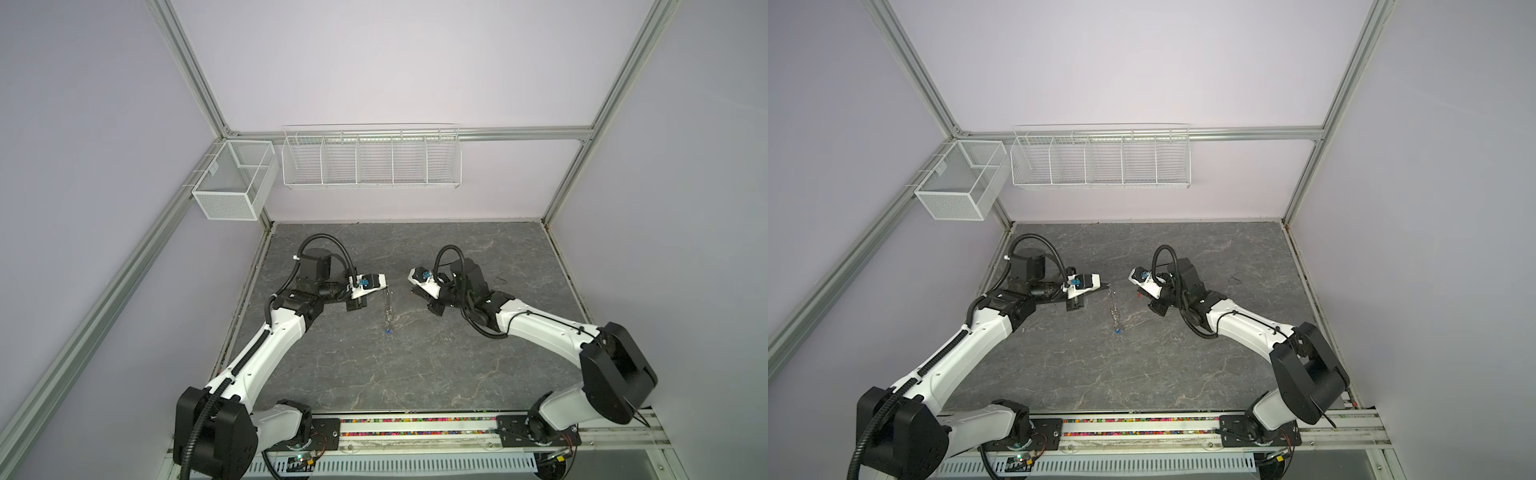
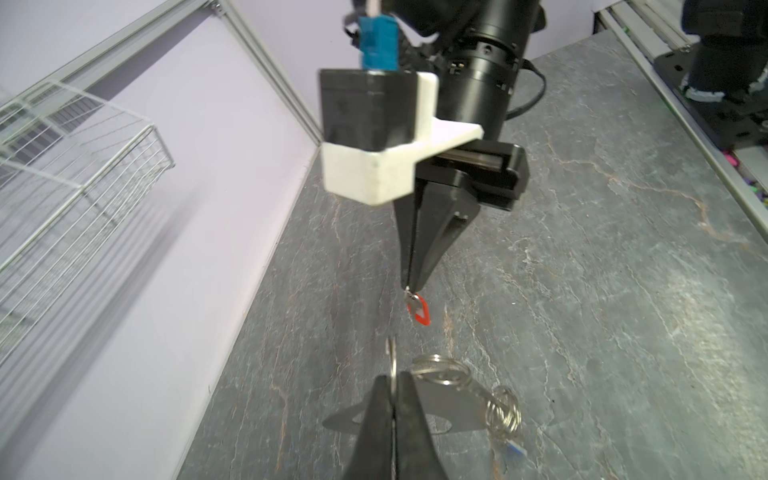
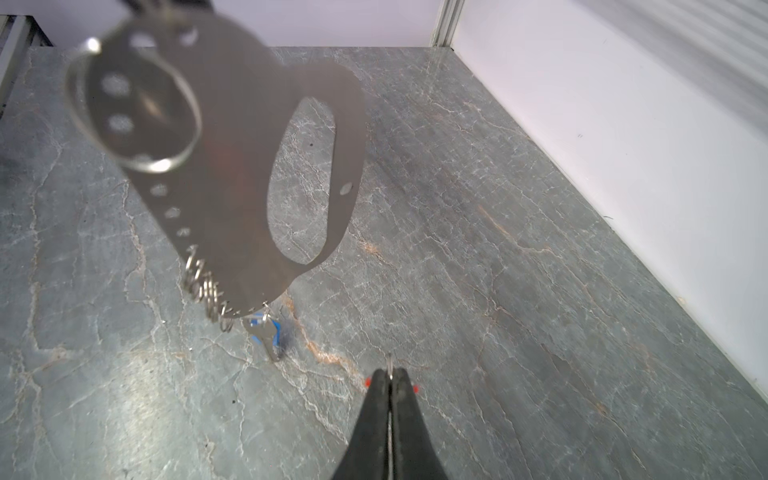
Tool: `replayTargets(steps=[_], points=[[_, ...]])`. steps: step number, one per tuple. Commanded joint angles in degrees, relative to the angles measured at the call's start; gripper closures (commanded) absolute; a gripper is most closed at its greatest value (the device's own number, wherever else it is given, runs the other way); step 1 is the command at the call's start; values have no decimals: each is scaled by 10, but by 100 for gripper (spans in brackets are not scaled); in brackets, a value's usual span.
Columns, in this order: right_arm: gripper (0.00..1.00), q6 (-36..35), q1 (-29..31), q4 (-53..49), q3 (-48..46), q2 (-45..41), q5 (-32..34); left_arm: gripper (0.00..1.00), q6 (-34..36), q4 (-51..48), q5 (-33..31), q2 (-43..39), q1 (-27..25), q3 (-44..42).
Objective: Put the keys on the keyring
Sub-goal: 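Bring the red-tag key's ring against the split ring held by the left gripper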
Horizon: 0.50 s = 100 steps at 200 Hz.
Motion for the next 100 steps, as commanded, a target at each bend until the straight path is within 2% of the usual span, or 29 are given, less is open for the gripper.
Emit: replayTargets(steps=[1,73,100], points=[[93,-10,-9,15,-16,-22,-32,100,78,-4,-5,3,-22,-7],[93,-88,-29,91,-95,-82,-70,100,122,-17,-27,29,-69,-3],[93,-132,-31,90,-113,-112,-122,100,133,-4,-42,37,-90,-8]])
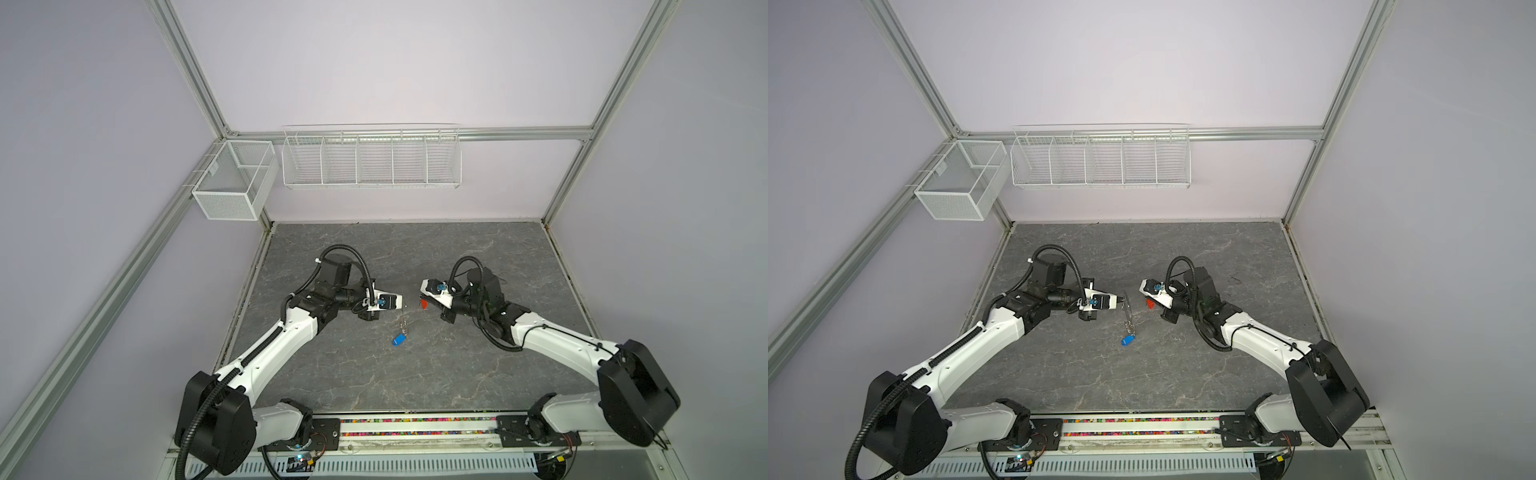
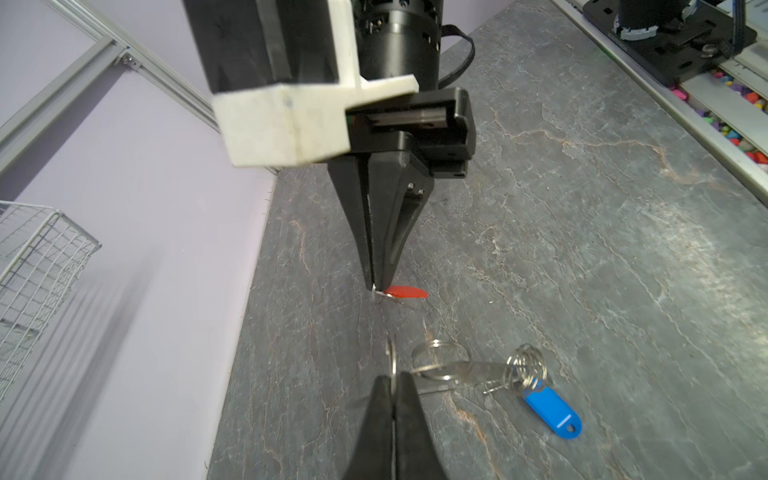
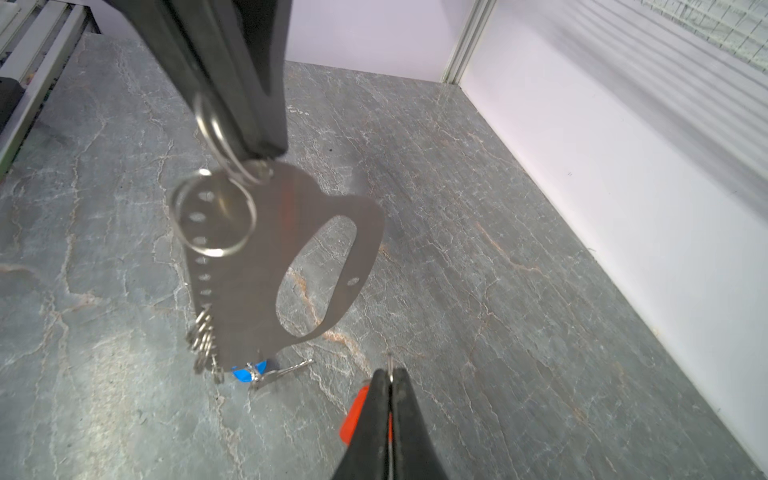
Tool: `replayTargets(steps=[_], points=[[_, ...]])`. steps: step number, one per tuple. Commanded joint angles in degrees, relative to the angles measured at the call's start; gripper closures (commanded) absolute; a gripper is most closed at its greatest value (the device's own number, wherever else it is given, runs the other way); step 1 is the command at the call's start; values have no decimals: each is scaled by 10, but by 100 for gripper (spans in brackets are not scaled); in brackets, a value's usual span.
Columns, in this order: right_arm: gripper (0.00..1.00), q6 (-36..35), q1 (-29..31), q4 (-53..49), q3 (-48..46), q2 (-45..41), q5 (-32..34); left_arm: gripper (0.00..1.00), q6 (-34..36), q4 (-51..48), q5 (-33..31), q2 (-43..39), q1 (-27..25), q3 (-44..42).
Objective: Put the keys on the keyring
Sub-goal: 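Bring the red-tag key's ring against the split ring held by the left gripper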
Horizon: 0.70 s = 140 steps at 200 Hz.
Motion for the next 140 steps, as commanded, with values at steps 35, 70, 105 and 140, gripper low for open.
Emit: replayTargets(steps=[35,70,105,140], points=[[93,-149,-2,-23,-28,-76,-96,100,62,20,-41,4,-36,-23],[93,-201,5,-65,-16,-89,-119,100,69,64,-57,-3,-50,-44],[93,-219,12,-76,-7,-87,-133,100,72,67,-62,1,-64,-42],[93,-218,19,-68,-6,-85,-132,100,81,53,-69,4,-78,-37]])
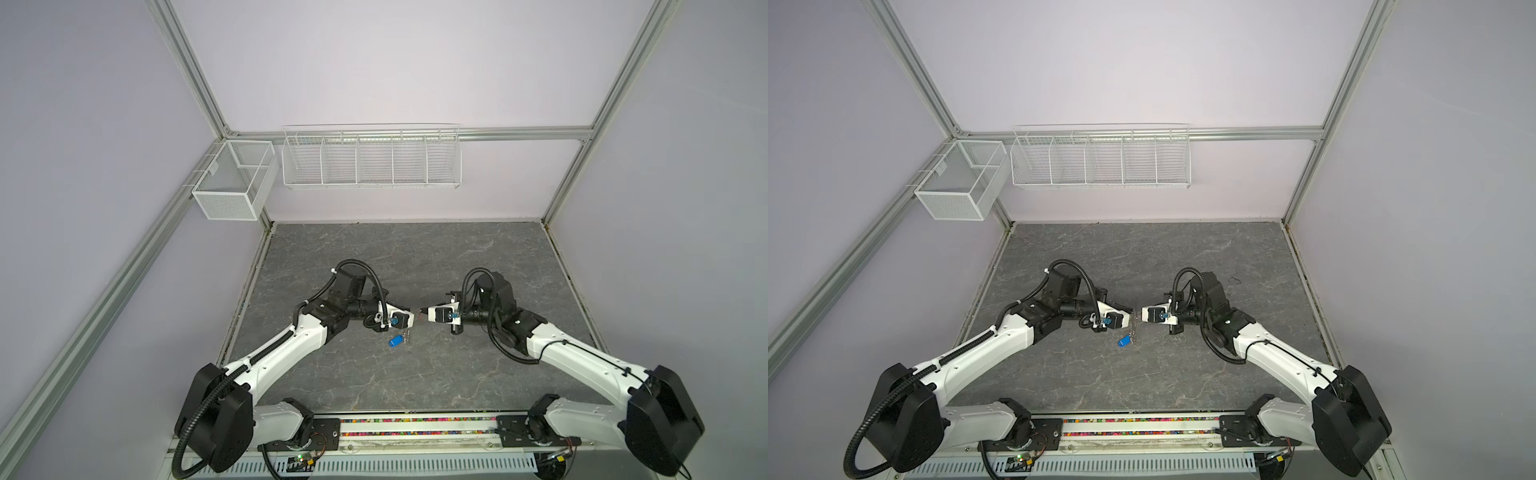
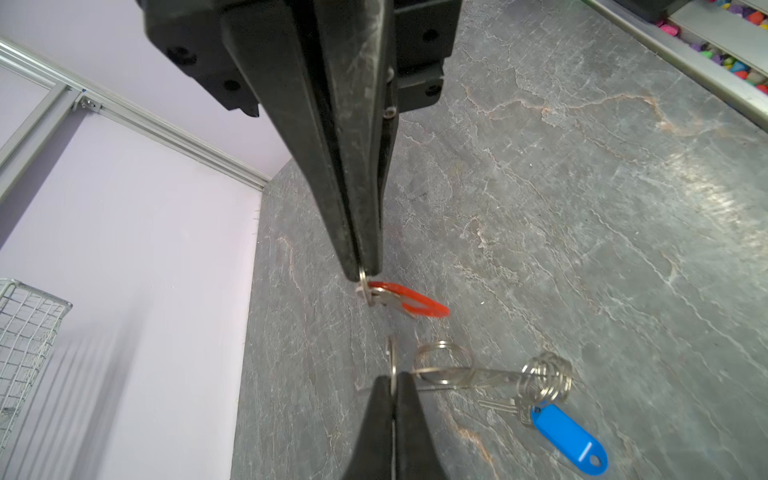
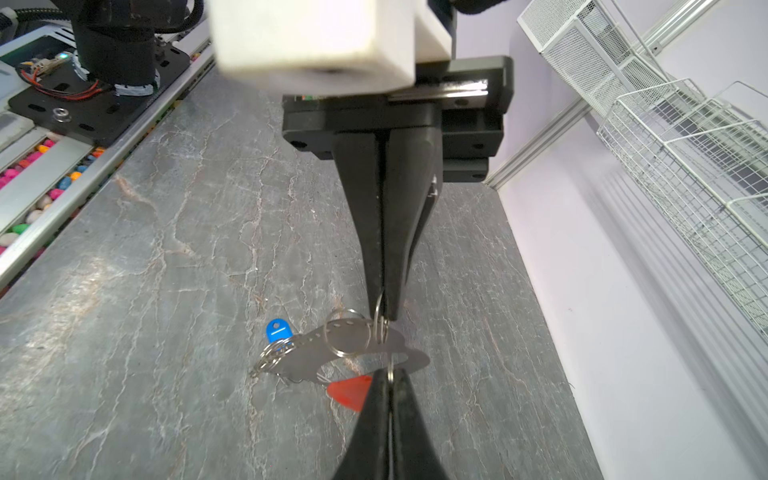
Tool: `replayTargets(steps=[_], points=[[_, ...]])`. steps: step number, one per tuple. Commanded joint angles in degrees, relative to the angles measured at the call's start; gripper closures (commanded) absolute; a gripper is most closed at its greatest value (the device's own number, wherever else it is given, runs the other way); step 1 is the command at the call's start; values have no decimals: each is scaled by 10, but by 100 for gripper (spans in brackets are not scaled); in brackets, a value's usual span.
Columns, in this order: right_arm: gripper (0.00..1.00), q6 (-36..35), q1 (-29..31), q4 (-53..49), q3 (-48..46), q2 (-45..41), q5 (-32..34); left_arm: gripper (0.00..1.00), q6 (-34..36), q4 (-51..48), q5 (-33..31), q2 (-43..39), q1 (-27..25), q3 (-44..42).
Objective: Put the keys on the keyring
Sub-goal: 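Bring the red-tag key's ring against the split ring held by the left gripper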
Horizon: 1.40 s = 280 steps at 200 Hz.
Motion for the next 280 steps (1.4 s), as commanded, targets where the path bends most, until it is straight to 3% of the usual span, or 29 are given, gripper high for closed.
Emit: replayTargets(steps=[1,206,280], points=[[93,-20,5,-3,10,-3,-21,100,26,-2,-4,1,-10,7],[93,-67,25,-71,29,4,-30,100,-46,2,43,1,-18,23],[93,-83,31,-61,14,1,18,100,-75,8,37,-3,-18,23]])
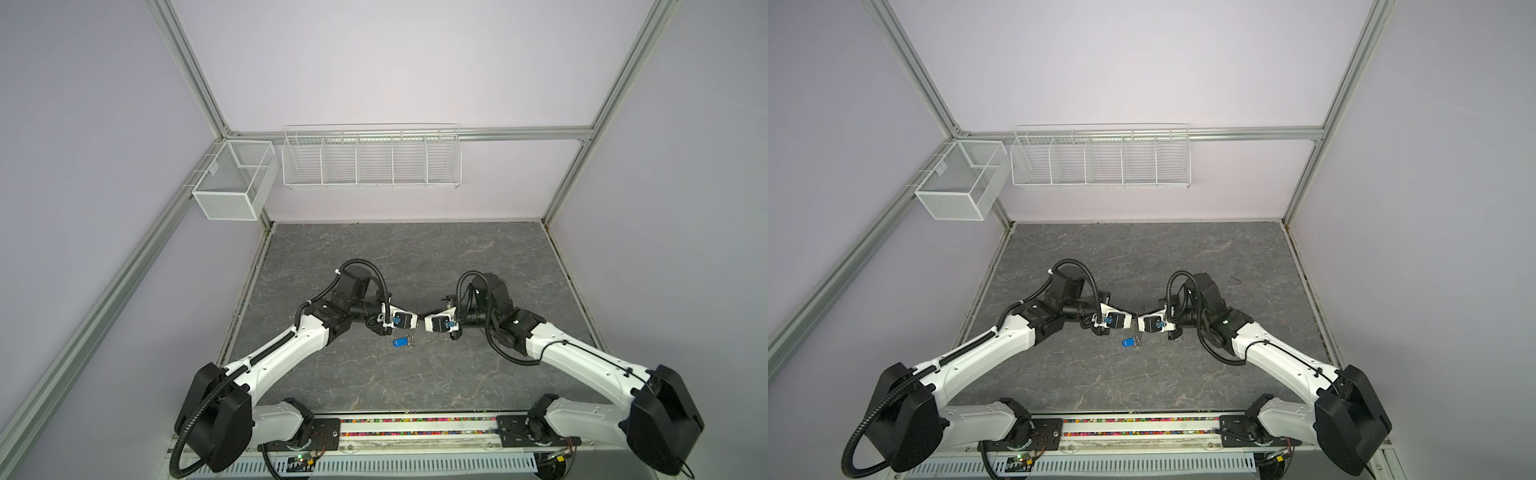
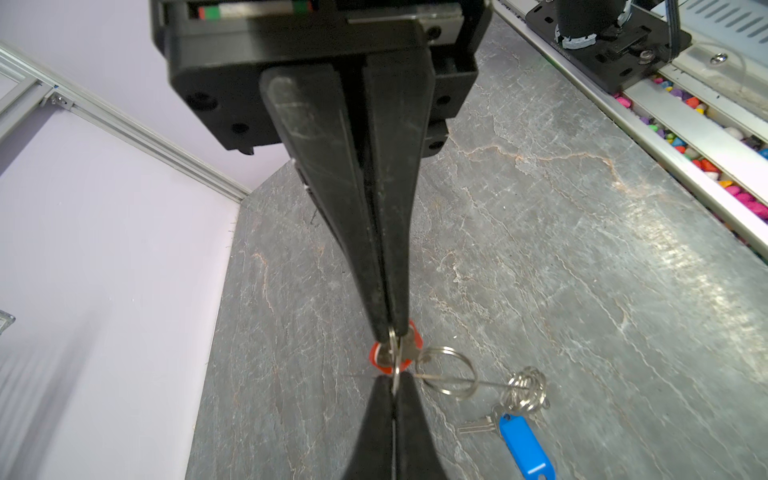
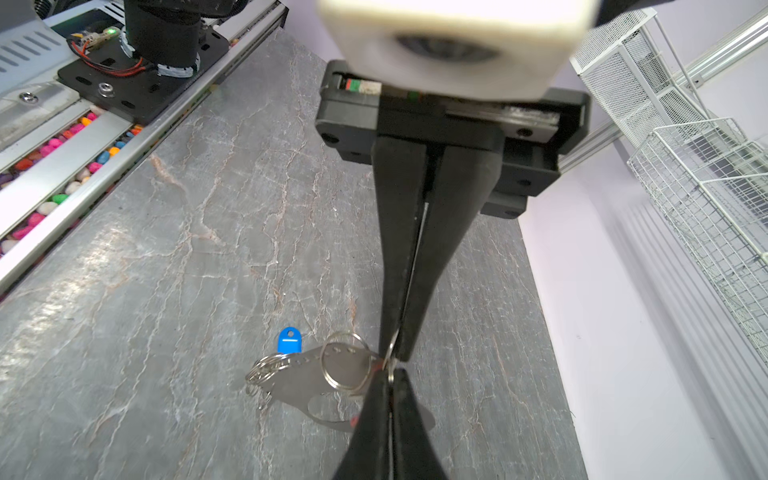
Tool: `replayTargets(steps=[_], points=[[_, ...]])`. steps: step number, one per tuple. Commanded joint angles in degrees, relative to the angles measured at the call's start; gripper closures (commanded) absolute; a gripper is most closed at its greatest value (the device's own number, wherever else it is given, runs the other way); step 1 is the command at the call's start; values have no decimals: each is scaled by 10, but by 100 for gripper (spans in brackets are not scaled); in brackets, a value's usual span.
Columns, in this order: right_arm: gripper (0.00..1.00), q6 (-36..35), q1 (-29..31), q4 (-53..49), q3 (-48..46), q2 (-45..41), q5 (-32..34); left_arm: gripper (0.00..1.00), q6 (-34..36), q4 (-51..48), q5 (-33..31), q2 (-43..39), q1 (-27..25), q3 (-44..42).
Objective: Put the keys on the keyring
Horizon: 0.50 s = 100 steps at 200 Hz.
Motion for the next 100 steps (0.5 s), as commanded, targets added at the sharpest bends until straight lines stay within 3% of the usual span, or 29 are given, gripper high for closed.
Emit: replayTargets(steps=[1,100], points=[[93,-19,6,-8,-3,1,11,100,-10,16,7,-3,-2,18],[93,-31,6,-12,-12,-1,42,100,-43,36,-9,-11,-1,5]])
